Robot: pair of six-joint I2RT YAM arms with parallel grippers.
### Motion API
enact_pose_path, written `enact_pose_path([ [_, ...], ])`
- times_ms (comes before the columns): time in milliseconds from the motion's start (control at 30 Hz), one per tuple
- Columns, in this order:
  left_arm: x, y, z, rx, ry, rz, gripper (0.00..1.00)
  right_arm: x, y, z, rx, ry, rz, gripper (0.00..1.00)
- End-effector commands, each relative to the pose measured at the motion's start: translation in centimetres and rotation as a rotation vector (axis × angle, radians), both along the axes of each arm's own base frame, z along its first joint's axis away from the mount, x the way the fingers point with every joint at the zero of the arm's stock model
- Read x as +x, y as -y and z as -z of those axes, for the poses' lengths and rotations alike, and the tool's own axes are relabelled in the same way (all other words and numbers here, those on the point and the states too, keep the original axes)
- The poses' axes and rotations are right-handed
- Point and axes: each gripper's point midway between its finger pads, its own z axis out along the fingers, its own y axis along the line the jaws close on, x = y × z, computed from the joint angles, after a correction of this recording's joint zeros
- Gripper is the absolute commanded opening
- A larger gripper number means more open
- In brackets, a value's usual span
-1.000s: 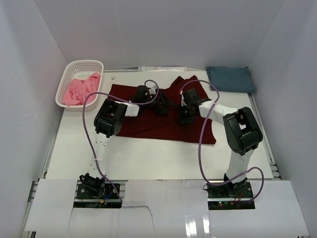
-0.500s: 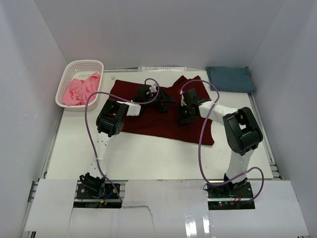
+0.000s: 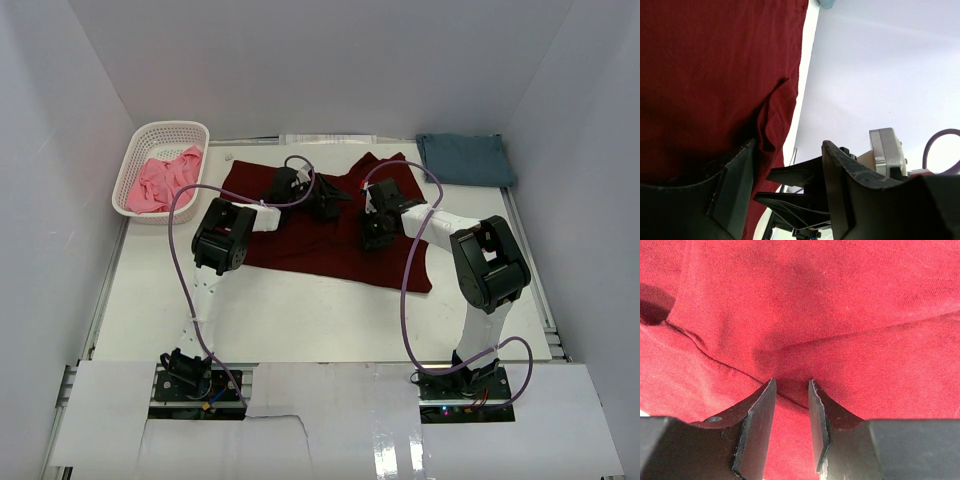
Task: Fold and stack the t-shirts
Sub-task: Fold the flattened tshirt in 1/3 of the way
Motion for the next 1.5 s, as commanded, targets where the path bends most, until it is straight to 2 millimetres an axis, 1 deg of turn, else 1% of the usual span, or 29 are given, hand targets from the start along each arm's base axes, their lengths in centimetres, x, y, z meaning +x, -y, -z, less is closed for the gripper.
enact_pose_path([
  [0, 0.8, 0.0, -1.9, -0.018, 0.046, -0.005, 0.64, -2.6, 1.2, 3.4, -0.063, -0.104, -0.020, 0.39],
  [133, 0.4, -0.3, -0.9, 0.017, 0.049, -0.003, 0.64, -2.6, 1.1, 3.5, -0.065, -0.107, -0.023, 0.39],
  [267, 0.6, -0.2, -0.6, 0.031, 0.065, 0.012, 0.50, -2.6, 1.2, 3.6, -0.065, -0.110, -0.022, 0.39],
  [300, 0.6, -0.2, -0.2, 0.035, 0.060, 0.013, 0.44, -2.6, 1.1, 3.6, -0.067, -0.109, -0.023, 0.39],
  [333, 0.6, -0.1, -0.2, 0.034, 0.060, 0.017, 0.42, -2.6, 1.2, 3.6, -0.067, -0.109, -0.022, 0.39],
  [600, 1.0, -0.1, 0.2, 0.052, 0.068, 0.015, 0.40, -2.7, 1.2, 3.6, -0.066, -0.110, -0.024, 0.39],
  [733, 1.9, -0.4, -0.2, 0.080, 0.114, -0.021, 0.41, -2.9, 1.3, 3.6, -0.066, -0.113, -0.025, 0.39],
  [933, 4.5, -1.8, -2.9, 0.093, 0.225, -0.087, 0.41, -3.1, 1.5, 3.7, -0.070, -0.113, -0.024, 0.39],
  [1067, 6.1, -2.1, -5.6, 0.066, 0.282, -0.108, 0.41, -3.2, 1.5, 3.7, -0.071, -0.114, -0.025, 0.39],
  [1200, 7.0, -2.7, -8.0, 0.044, 0.325, -0.126, 0.41, -3.3, 1.6, 3.9, -0.075, -0.117, -0.025, 0.39],
  [1267, 7.4, -3.5, -8.9, 0.041, 0.341, -0.134, 0.44, -3.2, 1.6, 3.9, -0.079, -0.113, -0.022, 0.39],
  [1300, 7.6, -4.2, -9.8, 0.041, 0.361, -0.142, 0.45, -3.0, 1.7, 3.9, -0.082, -0.108, -0.018, 0.39],
  [1333, 7.8, -4.7, -10.3, 0.056, 0.395, -0.146, 0.48, -2.9, 1.8, 3.8, -0.087, -0.102, -0.013, 0.39],
  [1367, 7.7, -5.2, -9.9, 0.094, 0.373, -0.149, 0.50, -2.6, 1.9, 3.6, -0.091, -0.093, -0.006, 0.40],
  [1400, 8.0, -5.8, -10.3, 0.129, 0.391, -0.159, 0.51, -2.0, 2.1, 3.3, -0.106, -0.068, 0.008, 0.40],
  [1433, 8.0, -6.3, -11.7, 0.183, 0.476, -0.152, 0.52, -1.5, 2.2, 2.9, -0.104, -0.054, 0.021, 0.40],
  [1467, 7.9, -7.2, -10.4, 0.275, 0.419, -0.171, 0.52, -1.1, 2.1, 2.5, -0.100, -0.041, 0.026, 0.41],
])
